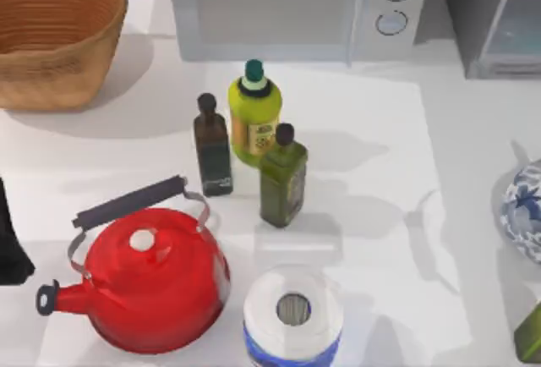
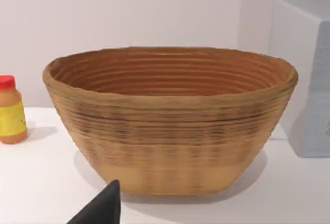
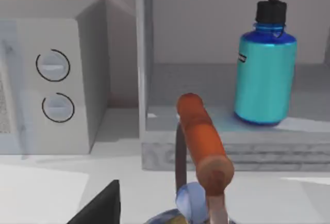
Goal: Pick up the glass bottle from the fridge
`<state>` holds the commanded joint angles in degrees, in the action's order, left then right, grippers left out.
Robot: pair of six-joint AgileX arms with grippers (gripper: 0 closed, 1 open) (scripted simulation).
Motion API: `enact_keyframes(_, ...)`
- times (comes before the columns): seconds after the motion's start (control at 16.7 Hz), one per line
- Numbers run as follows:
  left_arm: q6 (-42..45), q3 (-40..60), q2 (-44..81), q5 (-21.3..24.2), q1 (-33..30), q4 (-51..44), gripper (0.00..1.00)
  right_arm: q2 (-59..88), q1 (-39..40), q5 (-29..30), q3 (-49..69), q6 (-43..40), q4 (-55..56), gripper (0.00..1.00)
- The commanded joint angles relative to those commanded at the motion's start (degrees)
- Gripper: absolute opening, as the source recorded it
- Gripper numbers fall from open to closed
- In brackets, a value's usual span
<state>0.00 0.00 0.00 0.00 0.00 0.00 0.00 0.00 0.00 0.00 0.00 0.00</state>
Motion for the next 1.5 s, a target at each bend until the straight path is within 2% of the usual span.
enact_keyframes(0.24,0.00,0.00,0.00,0.00,0.00,0.00,1.00,1.13,-1.31,-0.40,0.42,-0.40,1.84,1.00)
enact_keyframes(0.48,0.00,0.00,0.00,0.00,0.00,0.00,1.00,10.29,-7.42,-3.01,1.83,-2.10,12.66,1.00)
enact_keyframes(0.72,0.00,0.00,0.00,0.00,0.00,0.00,1.00,28.80,-17.04,-6.77,2.30,-3.69,32.49,1.00)
enact_keyframes(1.02,0.00,0.00,0.00,0.00,0.00,0.00,1.00,61.57,-27.40,-13.70,1.44,-3.72,62.09,1.00)
enact_keyframes(1.26,0.00,0.00,0.00,0.00,0.00,0.00,1.00,84.98,-30.76,-20.83,3.58,-2.07,81.13,1.00)
enact_keyframes(1.5,0.00,0.00,0.00,0.00,0.00,0.00,1.00,98.70,-31.21,-26.88,8.22,0.04,90.81,1.00)
